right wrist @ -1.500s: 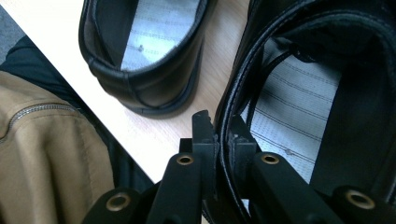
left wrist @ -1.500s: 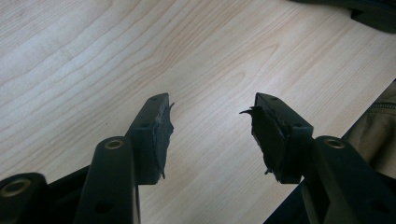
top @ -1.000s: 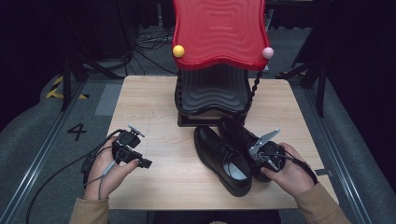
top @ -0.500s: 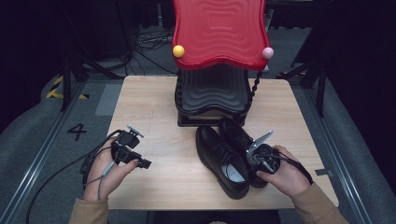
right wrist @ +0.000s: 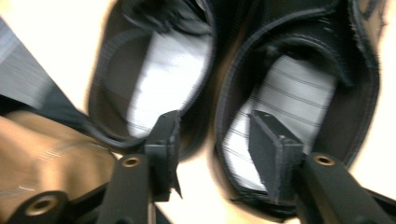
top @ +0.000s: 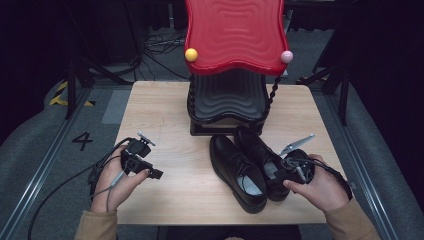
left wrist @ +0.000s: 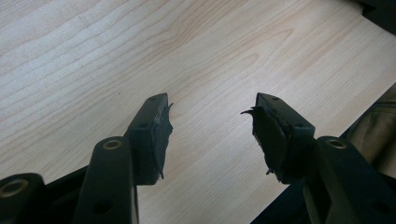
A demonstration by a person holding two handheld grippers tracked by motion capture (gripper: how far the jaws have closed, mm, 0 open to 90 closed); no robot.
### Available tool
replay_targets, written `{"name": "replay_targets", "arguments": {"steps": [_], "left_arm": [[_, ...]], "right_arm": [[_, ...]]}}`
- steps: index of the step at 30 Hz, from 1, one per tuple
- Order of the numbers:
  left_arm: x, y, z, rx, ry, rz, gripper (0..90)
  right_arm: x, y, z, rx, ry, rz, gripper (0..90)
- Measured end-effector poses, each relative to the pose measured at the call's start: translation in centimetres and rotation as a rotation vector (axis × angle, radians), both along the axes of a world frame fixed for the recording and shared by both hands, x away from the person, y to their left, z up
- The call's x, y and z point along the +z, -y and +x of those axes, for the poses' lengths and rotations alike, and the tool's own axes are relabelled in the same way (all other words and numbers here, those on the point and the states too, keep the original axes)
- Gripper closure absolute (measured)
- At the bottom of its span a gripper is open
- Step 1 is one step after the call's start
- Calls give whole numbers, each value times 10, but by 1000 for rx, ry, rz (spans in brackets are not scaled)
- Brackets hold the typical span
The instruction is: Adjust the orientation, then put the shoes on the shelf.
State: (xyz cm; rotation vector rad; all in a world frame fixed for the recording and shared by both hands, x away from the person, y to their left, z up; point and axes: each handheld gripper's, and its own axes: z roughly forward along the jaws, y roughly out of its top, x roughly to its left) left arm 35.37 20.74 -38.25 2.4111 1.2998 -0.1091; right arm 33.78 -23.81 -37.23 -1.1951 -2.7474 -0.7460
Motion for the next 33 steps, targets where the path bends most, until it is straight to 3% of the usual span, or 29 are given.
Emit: {"name": "replay_targets", "arguments": {"steps": [2, 5, 7, 13, 21, 26, 28, 33], "left_arm": [[0, 2, 0, 1, 3, 1, 468], [-1, 2, -1, -6, -4, 6, 468], [-2, 1, -1, -7, -7, 10, 468], [-2, -2, -4, 12, -7, 7, 469], [-4, -4, -7, 21, -15, 13, 468], [-5, -5, -6, 20, -14, 15, 466], [-6, -4, -6, 19, -14, 21, 465], [-8, -4, -5, 24, -17, 19, 462]], "right_arm": [[2, 0, -1, -17, -23, 33, 497], [4, -3, -1, -37, 15, 37, 452], [2, -9, 1, -47, 10, 4, 439], [-10, -26, 9, -40, 13, -16, 427], [-29, -41, 21, -28, 3, -88, 464], [-42, -48, 29, -68, -6, -111, 493], [-46, -50, 33, -64, 10, -126, 512], [-48, -53, 35, -108, 5, -147, 534]]}}
